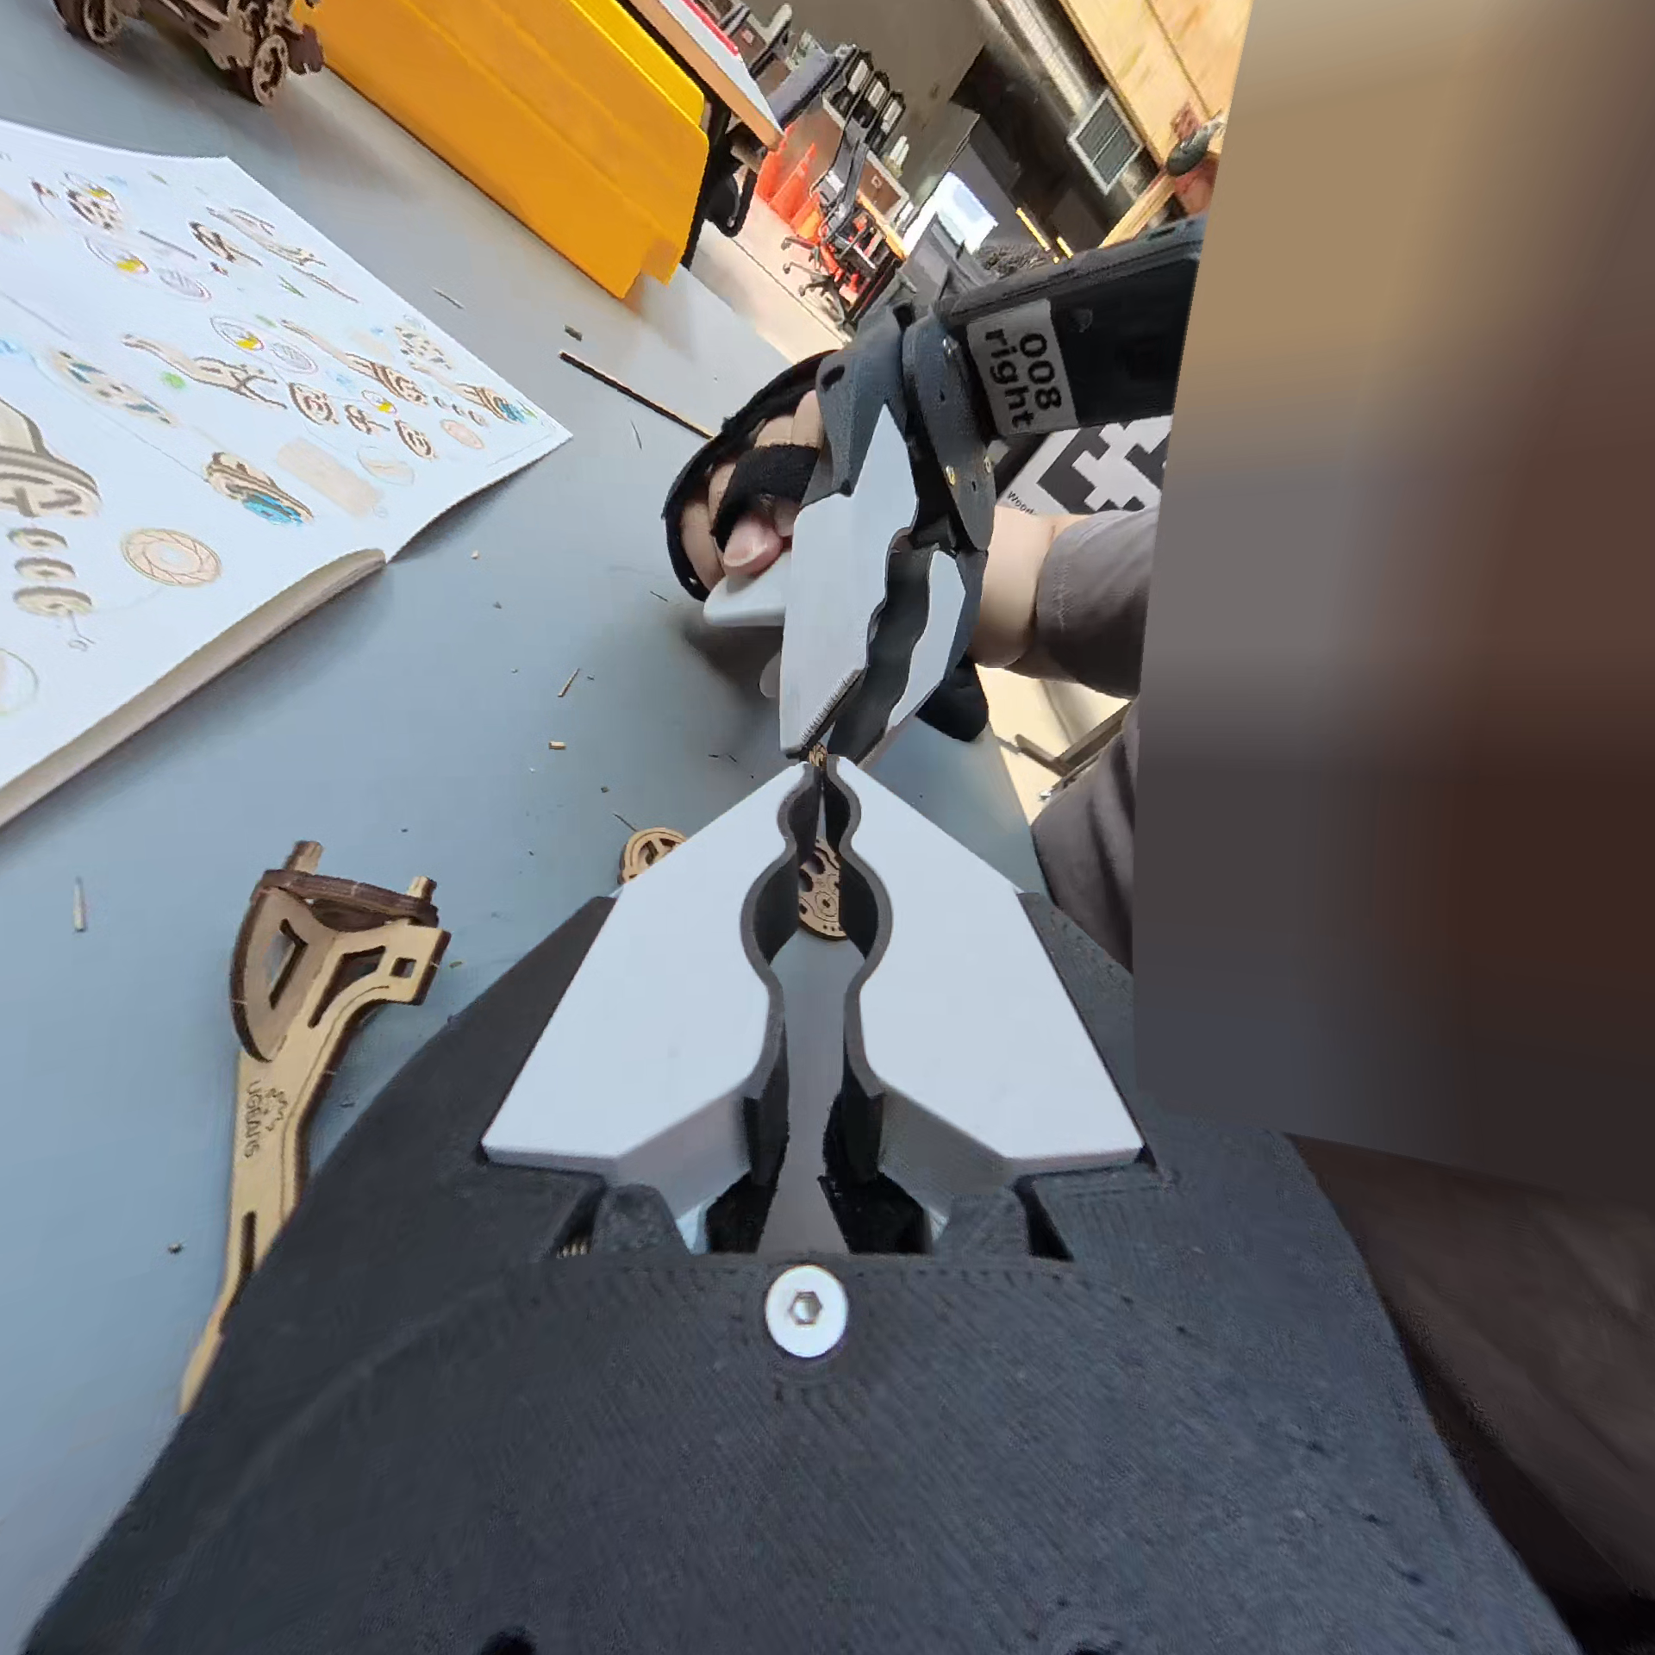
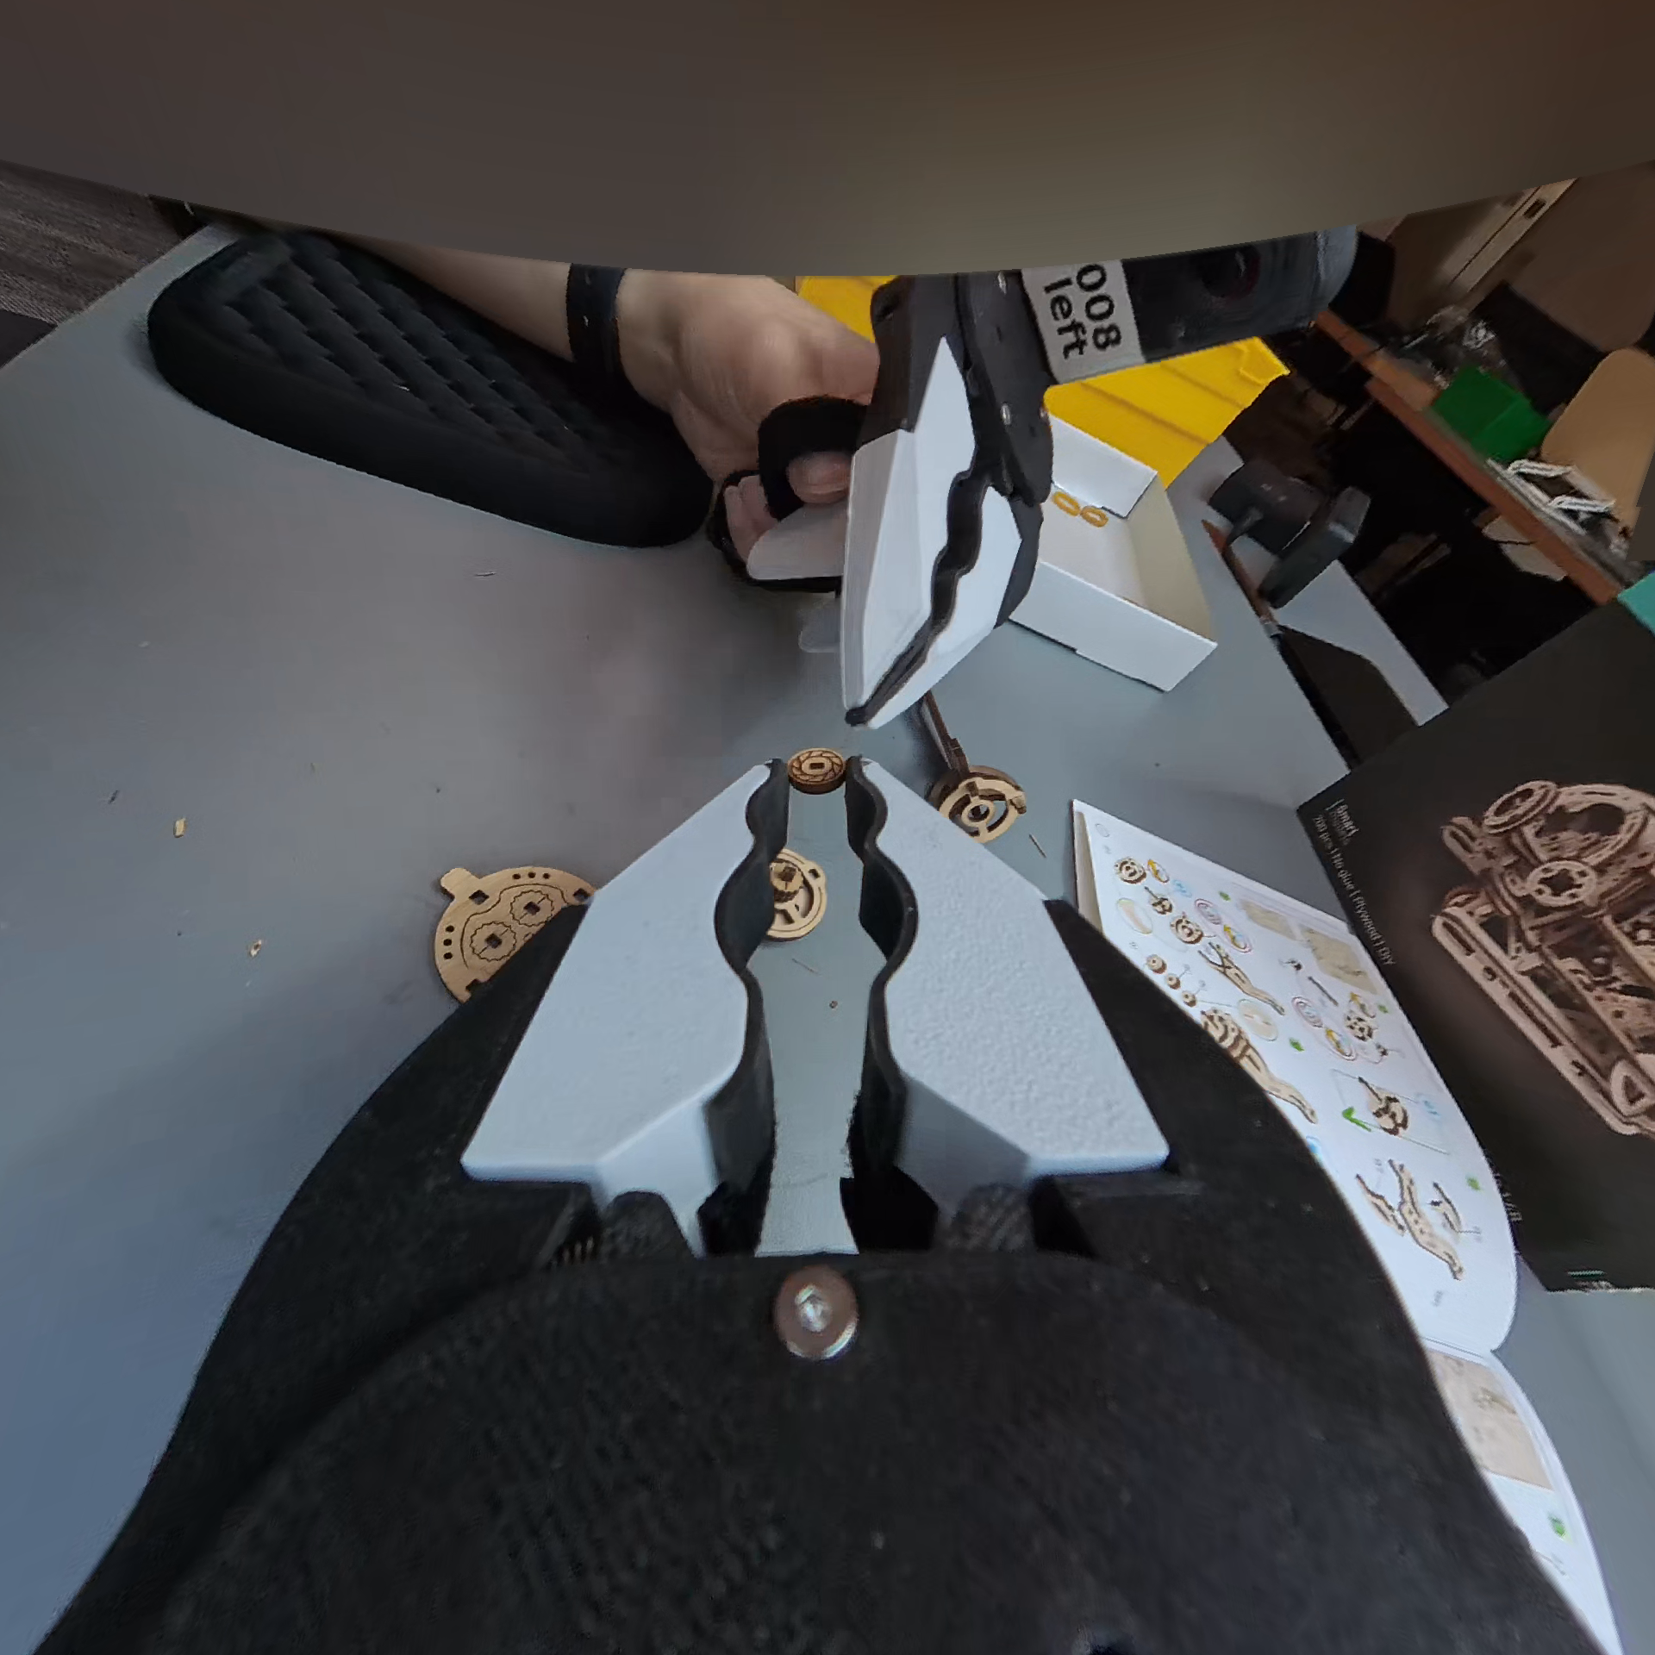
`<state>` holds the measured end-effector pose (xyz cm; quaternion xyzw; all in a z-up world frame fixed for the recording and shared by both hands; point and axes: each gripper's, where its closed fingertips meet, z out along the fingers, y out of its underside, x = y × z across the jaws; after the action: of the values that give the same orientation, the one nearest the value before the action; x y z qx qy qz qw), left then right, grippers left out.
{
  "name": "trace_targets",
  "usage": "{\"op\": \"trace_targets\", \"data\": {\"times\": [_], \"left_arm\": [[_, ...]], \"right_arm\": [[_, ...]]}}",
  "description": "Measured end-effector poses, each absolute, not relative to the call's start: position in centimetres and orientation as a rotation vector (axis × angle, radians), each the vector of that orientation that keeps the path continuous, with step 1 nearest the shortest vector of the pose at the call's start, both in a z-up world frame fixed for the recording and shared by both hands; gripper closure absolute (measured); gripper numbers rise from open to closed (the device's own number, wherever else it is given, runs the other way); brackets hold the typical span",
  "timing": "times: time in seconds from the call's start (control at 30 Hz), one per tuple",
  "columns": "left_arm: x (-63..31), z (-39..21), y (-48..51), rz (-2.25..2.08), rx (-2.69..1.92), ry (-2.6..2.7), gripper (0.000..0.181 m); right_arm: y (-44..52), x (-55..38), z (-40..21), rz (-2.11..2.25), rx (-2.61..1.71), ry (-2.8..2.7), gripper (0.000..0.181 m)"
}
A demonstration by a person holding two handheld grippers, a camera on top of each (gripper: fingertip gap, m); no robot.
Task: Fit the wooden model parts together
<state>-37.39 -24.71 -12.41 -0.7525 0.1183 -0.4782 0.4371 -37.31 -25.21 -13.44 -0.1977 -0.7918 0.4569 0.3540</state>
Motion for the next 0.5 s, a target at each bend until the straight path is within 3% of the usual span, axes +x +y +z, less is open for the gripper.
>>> {"op": "trace_targets", "data": {"times": [0.03,0.5], "left_arm": [[-37.4,-12.6,-24.7,-1.230,-1.880,0.265,0.181],[-36.8,-12.9,-24.5,-1.408,-1.866,0.126,0.175]], "right_arm": [[-25.1,-37.4,-13.3,1.164,-0.505,-2.034,0.170],[-25.0,-37.5,-12.8,1.185,-0.502,-2.007,0.170]]}}
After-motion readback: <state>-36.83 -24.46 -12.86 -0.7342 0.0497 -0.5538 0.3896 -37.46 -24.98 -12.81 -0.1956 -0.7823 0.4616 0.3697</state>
